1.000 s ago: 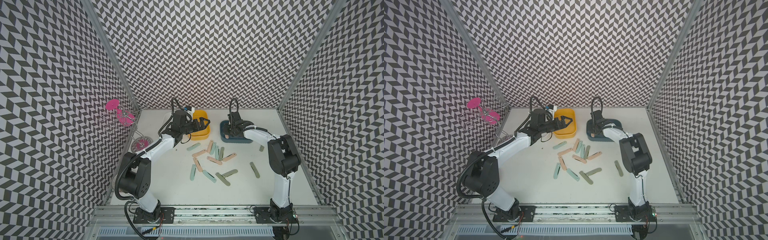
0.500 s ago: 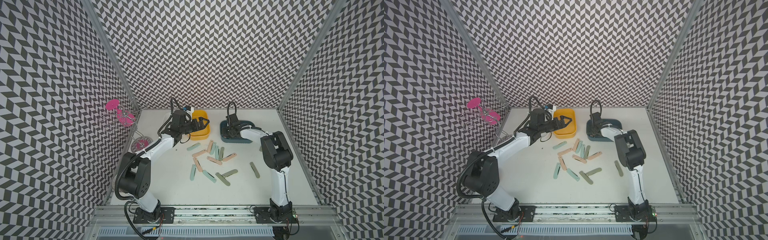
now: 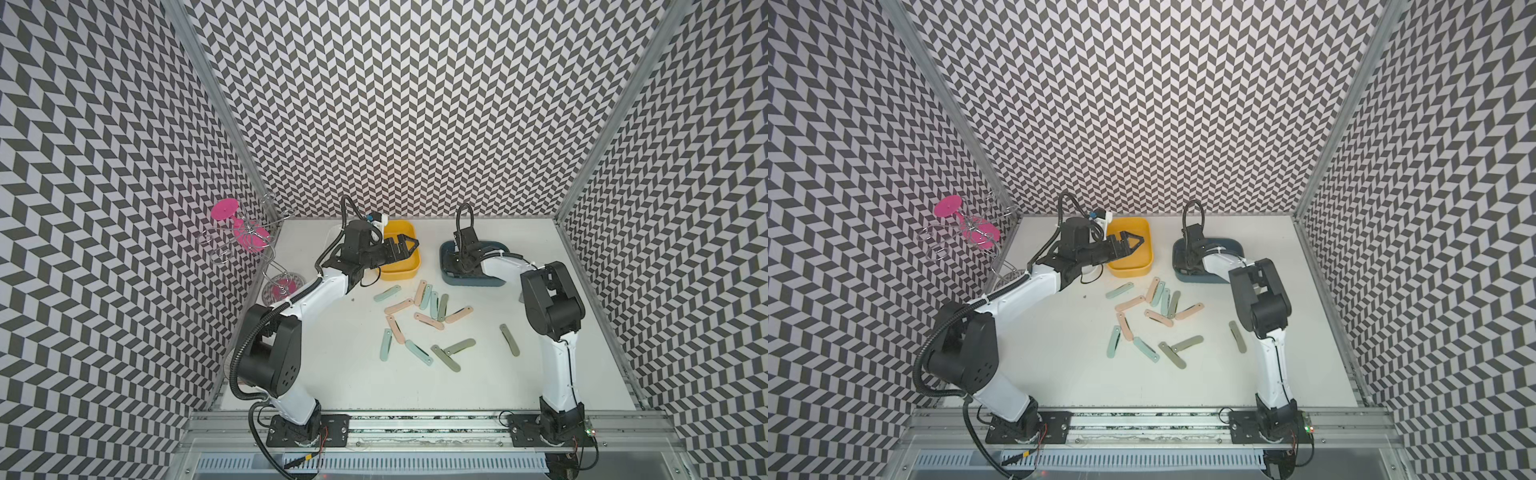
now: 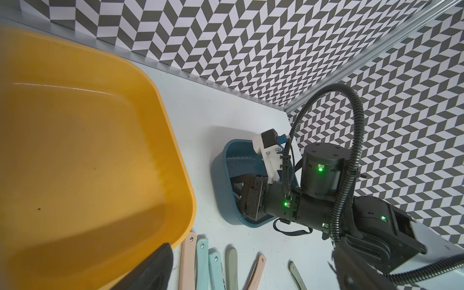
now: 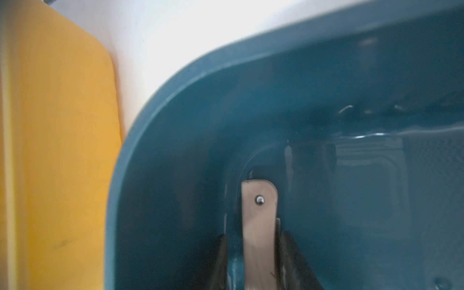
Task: Place the fruit knives into the storage box by color
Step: Place the fruit knife in the storage box.
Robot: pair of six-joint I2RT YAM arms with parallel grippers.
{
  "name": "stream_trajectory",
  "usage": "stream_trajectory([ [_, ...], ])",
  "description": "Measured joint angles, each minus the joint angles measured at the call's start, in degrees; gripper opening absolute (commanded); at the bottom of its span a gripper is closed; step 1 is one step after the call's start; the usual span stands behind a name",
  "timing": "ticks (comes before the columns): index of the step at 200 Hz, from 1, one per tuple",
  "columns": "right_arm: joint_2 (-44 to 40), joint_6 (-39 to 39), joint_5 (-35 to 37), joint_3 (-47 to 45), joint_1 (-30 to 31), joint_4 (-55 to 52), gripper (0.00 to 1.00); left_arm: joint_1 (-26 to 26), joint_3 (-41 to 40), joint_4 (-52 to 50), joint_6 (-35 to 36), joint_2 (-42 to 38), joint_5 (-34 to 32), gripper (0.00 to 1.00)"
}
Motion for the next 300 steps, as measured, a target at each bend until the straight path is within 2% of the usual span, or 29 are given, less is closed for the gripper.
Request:
stream_trajectory([
  [43, -3.3, -0.2, -3.3, -0.1, -1.6, 0.0, 0.54, -0.1, 0.0, -1.8, 0.0, -0.3, -0.3, 1.0],
  [86, -13.3, 0.1, -6.9, -3.3, -1.9, 1.6, 0.6, -0.4, -0.9, -3.8, 0.1, -4.0, -1.4, 1.0],
  [129, -20.6, 0.3, -7.3, -8.0, -2.3, 3.2, 0.75, -0.5, -4.3, -4.0, 0.3, -9.3, -2.9, 1.0],
  [155, -18.8, 0.5, -9.2, -7.8, -3.9, 3.0, 0.75, -0.5, -5.9, -4.2, 0.3, -10.2, -3.7, 1.0],
  [223, -6.5, 0.7, -14.0, -6.2, -5.5, 1.7, 0.75, -0.8, -6.4, -4.7, 0.8, -10.1, -3.7, 1.0],
  [300, -3.6, 3.0, -17.8, -5.9, -5.5, 3.6, 0.75, -0.9, -6.9, -4.5, 2.0, -9.7, -3.0, 1.0],
])
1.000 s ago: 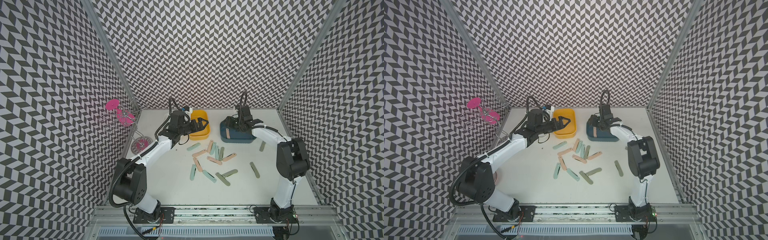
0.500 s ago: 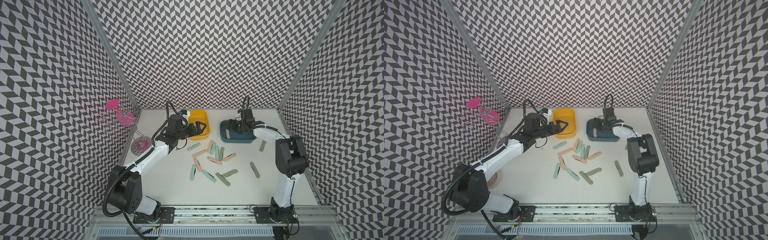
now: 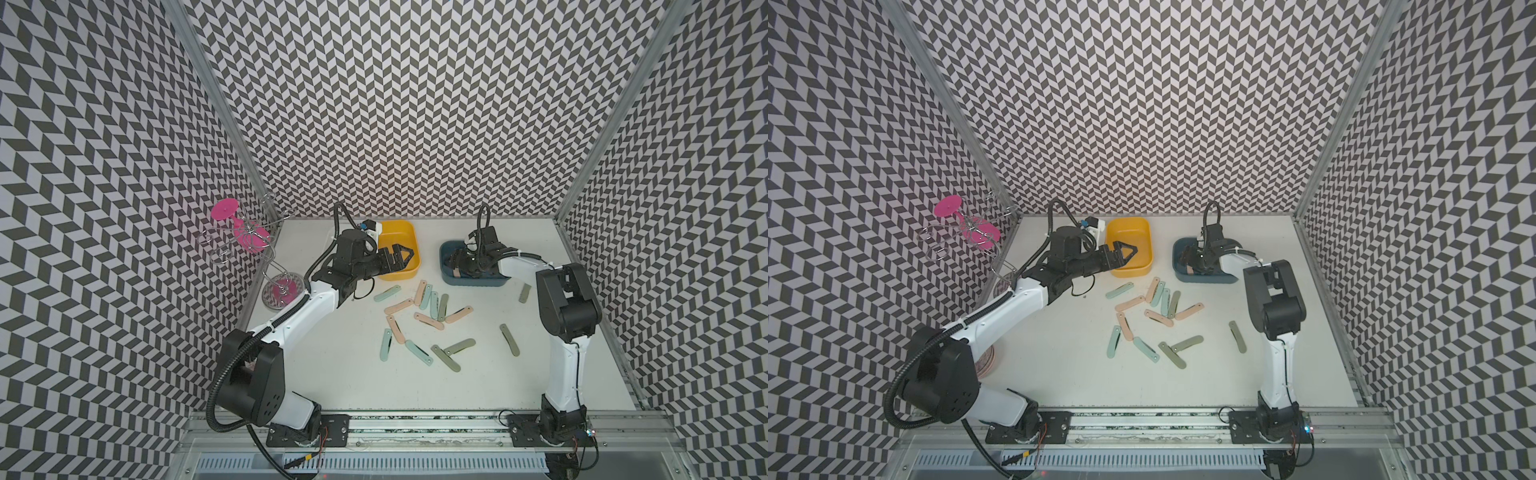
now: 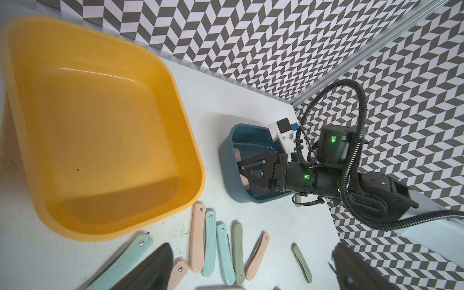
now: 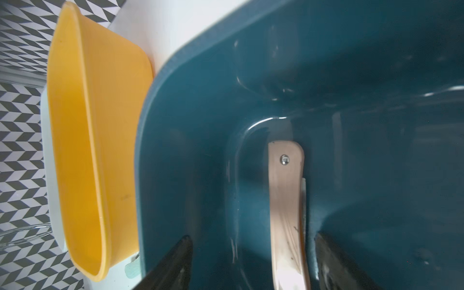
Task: Place the fruit knives into the storage box by color
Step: Place the fruit knife in the storage box.
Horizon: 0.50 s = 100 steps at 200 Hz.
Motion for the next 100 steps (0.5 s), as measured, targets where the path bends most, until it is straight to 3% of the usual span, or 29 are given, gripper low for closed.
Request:
stream_trajectory([
  [100, 1.5, 2.1, -2.2, 1.2, 0.0, 2.2, 0.73, 0.0, -1.2, 0.1, 0.9, 0.2, 0.8, 1.0],
])
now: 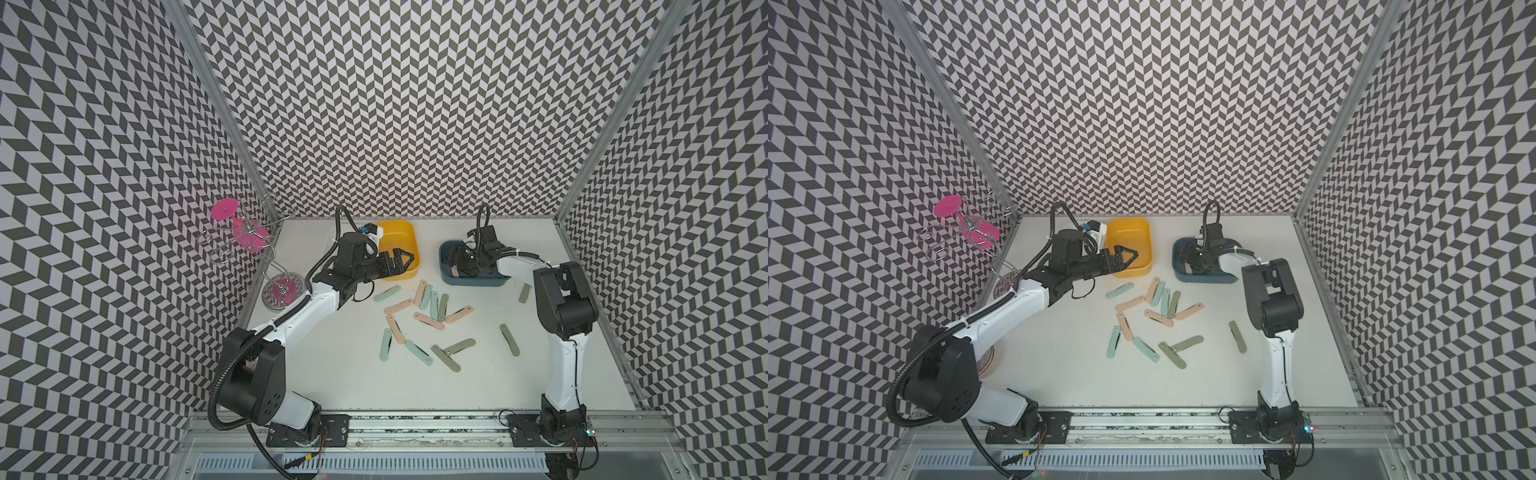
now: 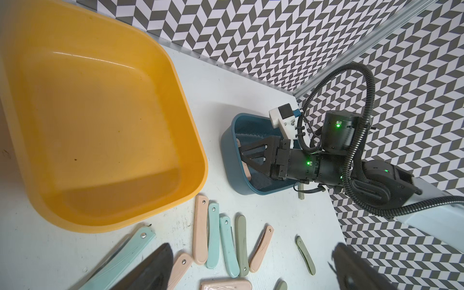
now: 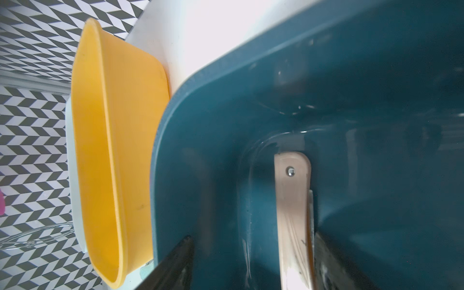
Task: Place the fruit knives into the storage box by color
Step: Place the fruit knife in the storage box, then pick up the fruit knife from the center of the board.
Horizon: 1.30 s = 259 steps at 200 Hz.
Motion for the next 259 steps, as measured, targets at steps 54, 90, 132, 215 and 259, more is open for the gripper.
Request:
stream_trajectory([
  [54, 0.3, 0.5, -0.5, 0.1, 0.0, 0.7, 0.72, 0.1, 0.0, 0.3, 0.0, 0.0, 0.1, 1.0],
  [90, -0.9, 0.5, -0.5, 0.0, 0.0, -0.3, 0.72, 0.1, 0.0, 0.3, 0.2, 0.0, 0.2, 1.0],
  [132, -11.9, 0.4, 0.3, -3.3, 0.1, -0.8, 0.72, 0.1, -1.8, 0.2, 0.2, -1.3, 0.1, 1.0],
  [215, -39.3, 0.5, 9.9, -26.9, 6.0, -1.6, 0.72, 0.1, -5.7, -1.1, 0.7, -7.5, 0.0, 1.0],
  [259, -47.2, 4.4, 14.2, -41.5, 9.9, -1.8, 0.72, 0.0, -6.7, -2.6, 1.8, -9.1, 0.0, 1.0],
])
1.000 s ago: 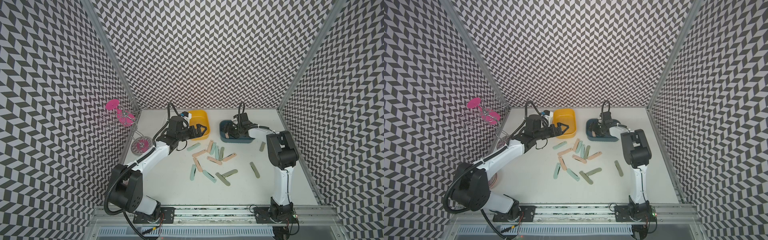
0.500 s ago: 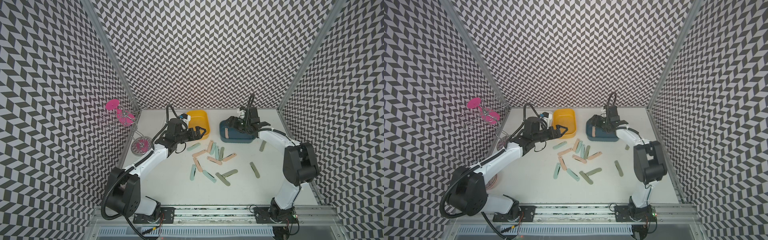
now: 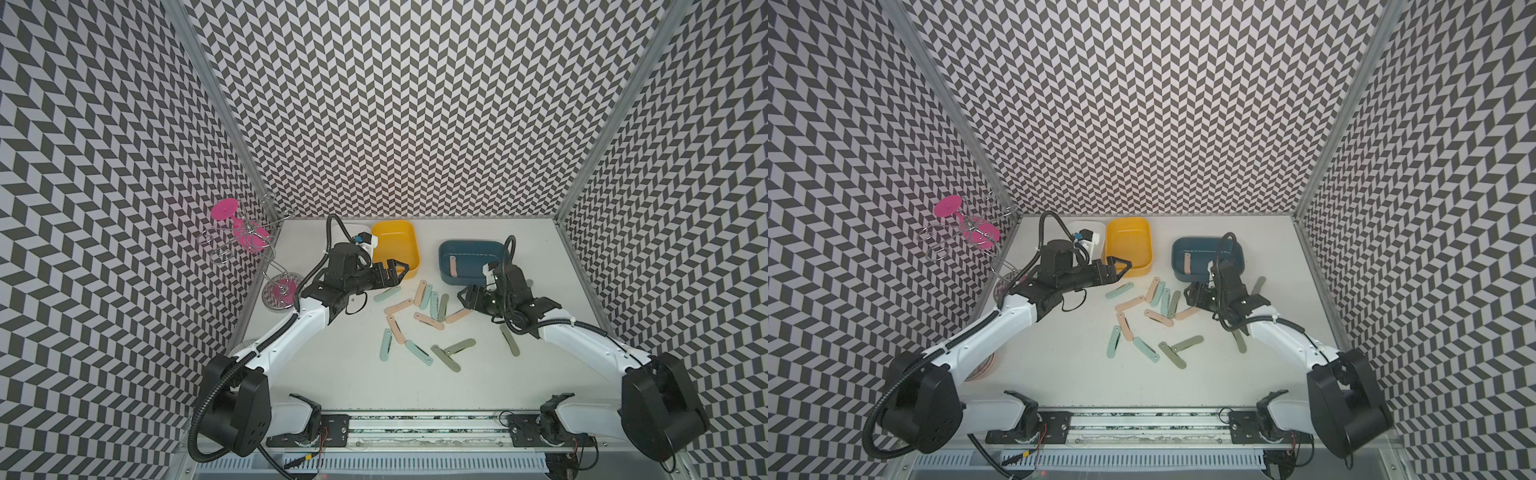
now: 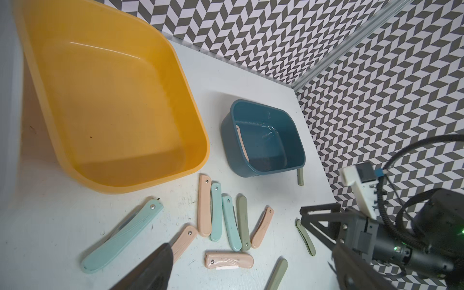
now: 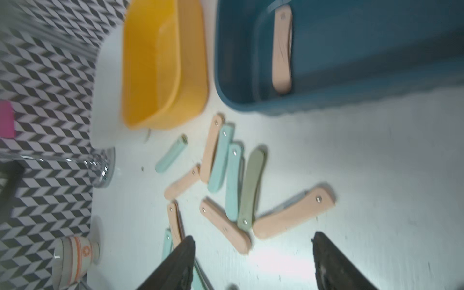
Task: Place the fruit knives into the storage box by color
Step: Pick up the fruit knife from the center of the board.
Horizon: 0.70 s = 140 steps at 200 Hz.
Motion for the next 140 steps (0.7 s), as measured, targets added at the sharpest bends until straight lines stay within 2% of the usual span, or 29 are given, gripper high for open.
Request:
stream_trajectory([
  [37, 3.1, 3.5, 1.8, -3.4, 2.9, 1.9, 0.71, -0.5, -0.2, -0.1, 0.2, -0.1, 0.0, 1.0],
  [108, 12.4, 5.6, 3.7, 0.0, 4.9, 5.5, 0.66, -1.8, -0.4, 0.0, 0.2, -0.1, 0.1, 1.0],
  [140, 15.7, 5.6, 4.4, 2.3, 5.0, 6.1, 0.6, -1.9, -0.4, 0.7, 0.1, -0.1, 0.2, 1.0],
])
